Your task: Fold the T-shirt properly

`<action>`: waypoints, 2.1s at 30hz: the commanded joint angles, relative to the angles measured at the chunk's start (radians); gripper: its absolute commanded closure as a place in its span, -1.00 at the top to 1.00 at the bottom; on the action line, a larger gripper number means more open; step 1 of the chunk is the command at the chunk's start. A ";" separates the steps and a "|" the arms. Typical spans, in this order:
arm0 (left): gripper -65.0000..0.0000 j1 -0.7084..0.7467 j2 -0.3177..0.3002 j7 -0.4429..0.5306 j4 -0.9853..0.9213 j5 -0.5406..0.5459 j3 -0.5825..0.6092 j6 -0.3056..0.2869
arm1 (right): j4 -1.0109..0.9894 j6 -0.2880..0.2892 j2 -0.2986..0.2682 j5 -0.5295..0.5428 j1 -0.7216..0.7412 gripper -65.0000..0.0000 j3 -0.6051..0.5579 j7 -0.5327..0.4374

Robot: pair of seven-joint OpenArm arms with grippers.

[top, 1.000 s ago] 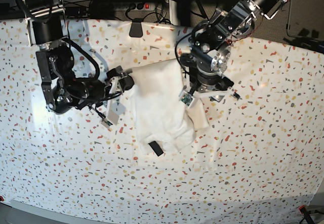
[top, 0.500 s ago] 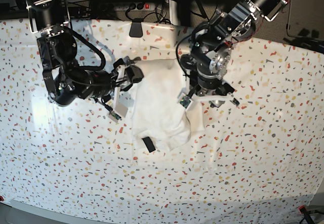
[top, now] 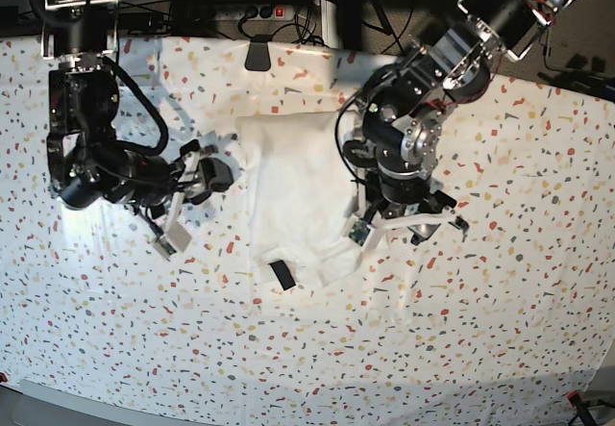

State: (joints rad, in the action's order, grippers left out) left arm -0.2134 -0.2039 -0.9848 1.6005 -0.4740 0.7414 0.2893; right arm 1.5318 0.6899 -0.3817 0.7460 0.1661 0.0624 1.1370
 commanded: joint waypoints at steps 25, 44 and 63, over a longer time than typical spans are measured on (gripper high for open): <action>-0.18 0.253 -0.249 0.056 0.447 0.292 -0.288 -0.043 | 0.174 0.008 -0.083 0.179 -0.350 -0.16 0.592 0.182; -0.23 1.011 -0.317 0.169 0.616 0.251 -0.552 -0.105 | 0.431 0.008 0.159 0.154 -0.979 -0.16 0.768 0.121; -0.23 0.679 -0.145 0.494 -0.554 0.510 -0.548 -0.457 | -0.421 0.008 0.022 -0.063 -0.747 -0.16 0.360 -0.178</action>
State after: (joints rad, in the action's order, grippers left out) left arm 0.4549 -0.3386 -0.4896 1.0302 0.0338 0.1947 -0.1677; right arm 1.0950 0.6933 -0.3511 0.6788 -0.5701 0.4141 0.9546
